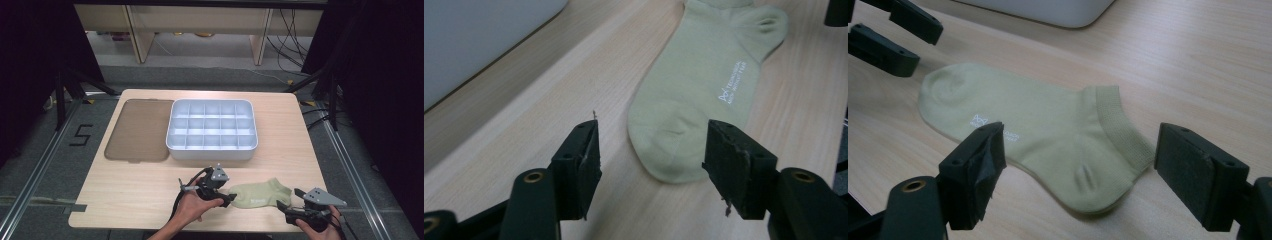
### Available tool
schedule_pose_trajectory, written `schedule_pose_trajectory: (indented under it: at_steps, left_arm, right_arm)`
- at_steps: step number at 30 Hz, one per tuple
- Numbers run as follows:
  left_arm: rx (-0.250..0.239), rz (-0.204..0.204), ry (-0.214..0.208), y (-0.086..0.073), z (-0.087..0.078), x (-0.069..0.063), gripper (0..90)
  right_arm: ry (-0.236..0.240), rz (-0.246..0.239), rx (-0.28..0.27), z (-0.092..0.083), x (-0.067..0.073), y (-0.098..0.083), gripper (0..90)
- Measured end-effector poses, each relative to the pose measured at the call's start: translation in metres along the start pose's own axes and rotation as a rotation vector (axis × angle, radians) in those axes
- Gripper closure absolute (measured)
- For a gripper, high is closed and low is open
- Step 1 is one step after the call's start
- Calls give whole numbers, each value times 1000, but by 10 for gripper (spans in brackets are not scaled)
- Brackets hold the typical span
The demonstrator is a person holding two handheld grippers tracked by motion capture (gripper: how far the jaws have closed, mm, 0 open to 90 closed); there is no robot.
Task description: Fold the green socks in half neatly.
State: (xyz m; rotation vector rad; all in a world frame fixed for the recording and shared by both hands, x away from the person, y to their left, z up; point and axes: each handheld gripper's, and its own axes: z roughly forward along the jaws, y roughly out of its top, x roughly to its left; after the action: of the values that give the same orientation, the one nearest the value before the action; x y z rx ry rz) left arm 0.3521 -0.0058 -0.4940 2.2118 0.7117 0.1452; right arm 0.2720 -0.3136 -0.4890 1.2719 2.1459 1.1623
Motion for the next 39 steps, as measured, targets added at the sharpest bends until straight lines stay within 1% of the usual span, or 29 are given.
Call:
schedule_pose_trajectory:
  at_steps: [3,5,7,9,10,11,12,13,16,17,18,19,20,21,22,23,24,25,27,30,31,32,33,34,35,36,37,38,39]
  left_arm:
    - [7,2,6,1,6,-1,449]
    - [22,33,18,2,8,-1,477]
    - [29,33,29,3,10,-2,493]
    - [25,26,18,2,13,-3,505]
    - [34,46,21,3,14,-2,507]
    - [34,46,21,3,14,-2,513]
    - [49,61,25,3,15,-1,513]
    - [50,74,32,2,17,-3,534]
    - [51,74,30,0,20,-5,582]
    - [50,88,21,1,20,-4,602]
    - [50,88,21,1,20,-4,628]
    - [47,71,6,0,21,-3,641]
    - [47,71,6,0,21,-3,660]
    - [37,34,-7,-2,21,-2,685]
    - [37,34,-7,-2,21,-2,705]
    - [39,55,-27,-2,20,0,705]
    - [18,18,-40,-4,21,0,769]
    - [27,16,-52,-5,20,1,798]
    - [6,2,-42,-6,21,0,833]
    - [6,10,-49,-5,20,0,847]
    - [16,11,-50,-5,19,0,848]
    - [16,11,-50,-5,19,0,849]
    - [-10,-27,-66,-5,19,0,851]
    - [-10,-27,-66,-5,19,0,851]
    - [26,11,-73,-4,16,3,852]
    - [26,11,-73,-4,16,3,853]
    - [-10,-35,-83,-4,17,-1,854]
    - [-10,-35,-83,-4,17,-1,854]
    - [-18,-44,-96,-2,14,-2,855]
  right_arm:
    - [3,-1,1,0,0,0,211]
    - [5,-3,3,0,0,0,211]
    - [6,-3,3,0,0,0,211]
    - [7,-3,2,0,0,0,212]
    - [7,-2,2,0,0,0,212]
    - [7,-3,1,0,0,0,212]
    - [7,-3,1,0,0,0,212]
    - [7,-5,0,0,0,0,214]
    - [8,-5,2,0,-1,0,214]
    - [4,-12,1,1,-1,0,215]
    - [4,-12,1,1,-1,0,215]
    - [10,-4,6,0,1,0,217]
    - [10,-4,6,0,1,0,217]
    - [3,-22,0,0,0,0,218]
    - [3,-22,0,0,0,0,218]
    - [3,-23,1,0,0,0,218]
    - [1,-23,3,0,0,0,219]
    - [1,-23,3,0,0,0,219]
    - [8,17,13,0,3,0,220]
    - [9,15,9,0,3,0,220]
    - [13,-5,4,1,1,0,220]
    - [13,-5,4,1,1,0,220]
    - [3,-22,0,0,0,0,220]
    - [3,-22,0,0,0,0,220]
    - [2,-19,0,0,0,0,220]
    - [2,-19,0,0,0,0,220]
    - [2,-20,1,0,-1,0,220]
    - [2,-20,1,0,-1,0,220]
    - [3,-19,0,0,0,0,220]
